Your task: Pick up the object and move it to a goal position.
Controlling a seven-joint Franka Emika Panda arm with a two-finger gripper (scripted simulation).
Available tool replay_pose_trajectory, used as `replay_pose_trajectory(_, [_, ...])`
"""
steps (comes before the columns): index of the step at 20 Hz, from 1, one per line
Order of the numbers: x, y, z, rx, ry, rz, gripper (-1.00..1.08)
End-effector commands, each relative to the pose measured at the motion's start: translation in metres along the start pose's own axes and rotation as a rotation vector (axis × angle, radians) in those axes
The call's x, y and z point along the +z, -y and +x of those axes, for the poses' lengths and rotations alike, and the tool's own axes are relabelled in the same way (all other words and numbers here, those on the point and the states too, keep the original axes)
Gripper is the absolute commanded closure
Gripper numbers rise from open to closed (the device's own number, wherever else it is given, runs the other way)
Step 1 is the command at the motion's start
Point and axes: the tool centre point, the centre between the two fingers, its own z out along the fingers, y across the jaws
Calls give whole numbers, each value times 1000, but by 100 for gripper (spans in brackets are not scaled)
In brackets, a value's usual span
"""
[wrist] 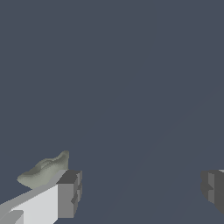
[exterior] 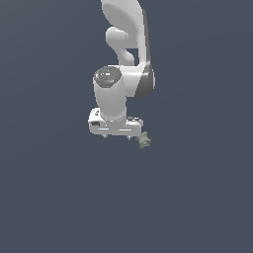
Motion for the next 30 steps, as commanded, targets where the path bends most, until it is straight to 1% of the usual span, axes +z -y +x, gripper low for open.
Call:
replay_pose_trajectory(1, [0,0,0,2,0,1,-92])
replay_pose_trajectory(5, [4,9,-3,-25,-1,-3,-92])
replay_pose_trajectory(8, [12,22,-9,-65,-3,-7,-92])
replay_pose_trajectory(12, [27,49,-22,-149,-7,-16,-92])
replay_pose_trajectory(17, [48,90,-45,-280,-14,-26,-92])
replay_pose_trajectory(21, [59,110,-60,-351,-18,-30,-92])
replay_pose_trajectory(25, [64,121,-68,-387,-20,-31,-92])
replay_pose_trajectory(30, [65,121,-67,-386,-19,-30,-92])
